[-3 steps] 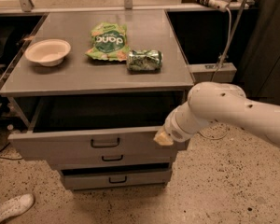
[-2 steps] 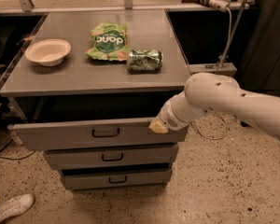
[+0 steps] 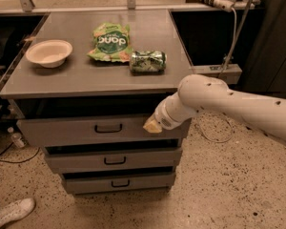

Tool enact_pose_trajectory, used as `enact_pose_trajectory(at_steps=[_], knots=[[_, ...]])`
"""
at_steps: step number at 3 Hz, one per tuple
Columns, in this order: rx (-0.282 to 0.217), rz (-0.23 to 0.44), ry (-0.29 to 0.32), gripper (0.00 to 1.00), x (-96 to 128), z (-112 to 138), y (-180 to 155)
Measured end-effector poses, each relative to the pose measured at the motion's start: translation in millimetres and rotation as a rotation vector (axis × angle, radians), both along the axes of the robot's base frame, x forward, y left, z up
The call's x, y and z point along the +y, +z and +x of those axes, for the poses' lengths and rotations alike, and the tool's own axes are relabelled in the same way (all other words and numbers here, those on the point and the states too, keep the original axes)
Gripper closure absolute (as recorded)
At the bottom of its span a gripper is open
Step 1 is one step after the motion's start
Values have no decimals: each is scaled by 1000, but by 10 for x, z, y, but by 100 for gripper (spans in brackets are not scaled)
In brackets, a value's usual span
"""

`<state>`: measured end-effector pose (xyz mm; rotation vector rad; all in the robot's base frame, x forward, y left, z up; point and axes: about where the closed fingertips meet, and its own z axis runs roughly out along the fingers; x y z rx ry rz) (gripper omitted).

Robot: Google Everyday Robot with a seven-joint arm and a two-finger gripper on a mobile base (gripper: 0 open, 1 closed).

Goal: Close top drawer

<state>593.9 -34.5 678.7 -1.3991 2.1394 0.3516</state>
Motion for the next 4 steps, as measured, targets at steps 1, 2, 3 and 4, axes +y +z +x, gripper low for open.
enact_pose_trajectory(at_steps=[1,2,3,4], knots=[[3,8,19,100,136,86,-130],[0,7,31,100,203,140,-188],[0,7,31,100,203,131,-188],[15,5,19,100,162,51,-174]])
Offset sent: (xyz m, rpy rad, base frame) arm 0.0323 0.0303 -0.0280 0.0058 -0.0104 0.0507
